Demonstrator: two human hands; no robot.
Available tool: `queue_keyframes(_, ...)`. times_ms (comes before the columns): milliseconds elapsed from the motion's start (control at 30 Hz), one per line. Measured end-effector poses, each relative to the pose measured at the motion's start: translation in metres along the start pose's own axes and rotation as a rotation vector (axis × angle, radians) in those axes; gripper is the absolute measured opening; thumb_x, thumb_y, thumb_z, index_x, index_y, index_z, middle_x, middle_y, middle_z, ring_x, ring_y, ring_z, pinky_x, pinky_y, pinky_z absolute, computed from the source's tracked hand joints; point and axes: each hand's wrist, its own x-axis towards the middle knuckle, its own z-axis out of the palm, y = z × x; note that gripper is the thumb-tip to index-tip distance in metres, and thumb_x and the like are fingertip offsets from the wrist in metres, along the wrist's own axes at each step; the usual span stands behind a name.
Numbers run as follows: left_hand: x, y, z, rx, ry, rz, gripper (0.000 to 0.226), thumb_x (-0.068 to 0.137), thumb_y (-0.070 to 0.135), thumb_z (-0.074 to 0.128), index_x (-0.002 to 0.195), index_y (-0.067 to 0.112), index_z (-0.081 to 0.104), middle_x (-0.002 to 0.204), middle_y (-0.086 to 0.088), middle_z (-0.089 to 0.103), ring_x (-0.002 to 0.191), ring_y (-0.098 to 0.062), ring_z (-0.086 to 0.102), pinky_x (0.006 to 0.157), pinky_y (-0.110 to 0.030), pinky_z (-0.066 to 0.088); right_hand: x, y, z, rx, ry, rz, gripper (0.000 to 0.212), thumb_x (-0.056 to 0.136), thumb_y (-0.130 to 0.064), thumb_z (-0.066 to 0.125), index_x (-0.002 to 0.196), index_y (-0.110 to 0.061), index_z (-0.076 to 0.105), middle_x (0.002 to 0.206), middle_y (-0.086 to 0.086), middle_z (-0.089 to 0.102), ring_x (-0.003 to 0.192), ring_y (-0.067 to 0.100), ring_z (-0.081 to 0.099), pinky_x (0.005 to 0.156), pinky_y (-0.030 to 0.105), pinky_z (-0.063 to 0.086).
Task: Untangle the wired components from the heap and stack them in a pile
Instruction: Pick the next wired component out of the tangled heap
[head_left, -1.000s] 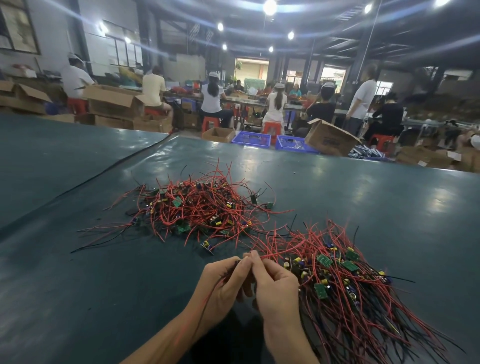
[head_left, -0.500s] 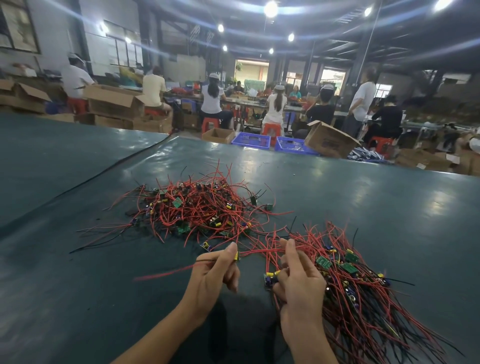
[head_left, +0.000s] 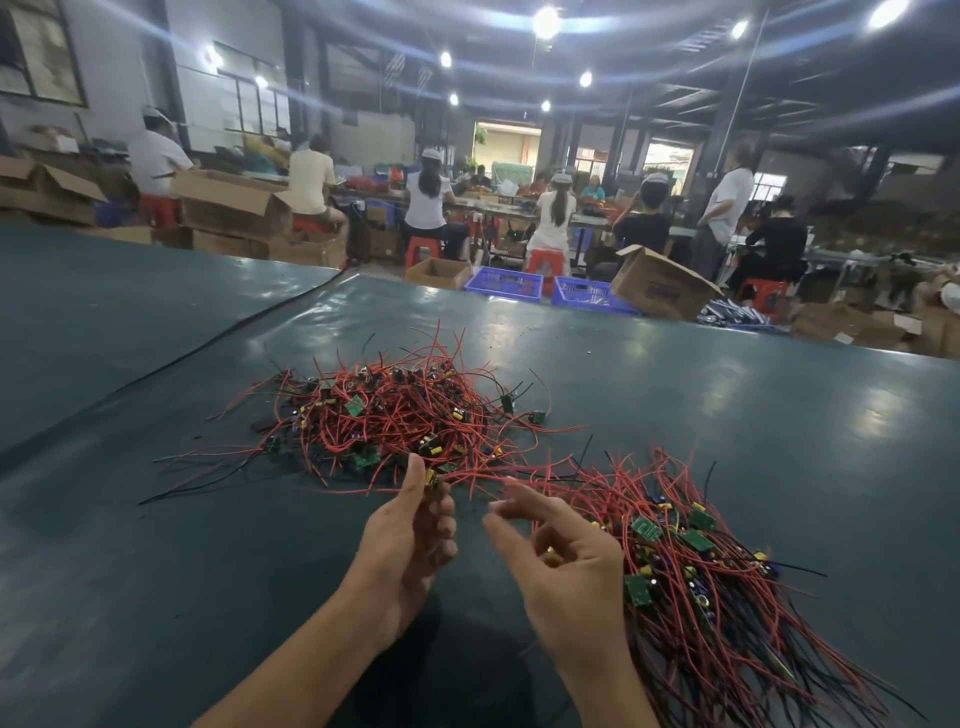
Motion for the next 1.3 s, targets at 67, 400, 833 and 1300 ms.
queue_keyframes(67,0.000,0.004,-0.001,-0.069,-0.083,-0.006,0.047,0.059,0.062,0.071,0.063,0.017,0.057,0.056,0.003,0.051,0.046,-0.009,0.048,0.045,-0.021,0.045,-0.001,0.001,0.004,-0.077,-0.029,-0.008,0.026,0.081,-0.011,0.077,0.096,-0.032,0.074,0.078,-0.011,0.071,0.051,0.001,0.048,0.049,0.009,0.037)
queue_keyframes(400,-0.007,-0.010,-0.001,0.342,-0.420,-0.131,0.061,0.050,0.067,0.084,0.063,0.011,0.065,0.055,-0.006,0.053,0.050,-0.013,0.049,0.057,-0.023,0.042,0.000,-0.009,0.009,0.203,-0.215,0.338,0.040,0.085,-0.039,0.055,0.072,-0.009,0.077,0.053,-0.001,0.061,0.050,0.006,0.057,0.051,0.014,0.045)
queue_keyframes(833,-0.007,-0.017,0.000,0.595,-0.433,0.182,0.021,0.076,0.016,0.079,0.086,0.005,0.065,0.071,0.000,0.070,0.061,-0.009,0.062,0.059,-0.019,0.049,0.004,-0.007,0.002,0.324,0.183,0.517,0.027,0.083,-0.028,0.071,0.063,-0.010,0.066,0.048,0.009,0.057,0.031,0.011,0.040,0.031,0.019,0.030)
queue_keyframes(1300,-0.014,-0.017,0.007,0.526,-0.401,0.429,0.037,0.091,0.041,0.056,0.066,0.015,0.065,0.059,-0.005,0.058,0.055,-0.015,0.054,0.055,-0.023,0.045,0.000,-0.007,0.008,0.276,0.082,0.368,0.029,0.079,-0.029,0.073,0.061,-0.007,0.073,0.042,0.006,0.052,0.033,0.011,0.045,0.036,0.018,0.038)
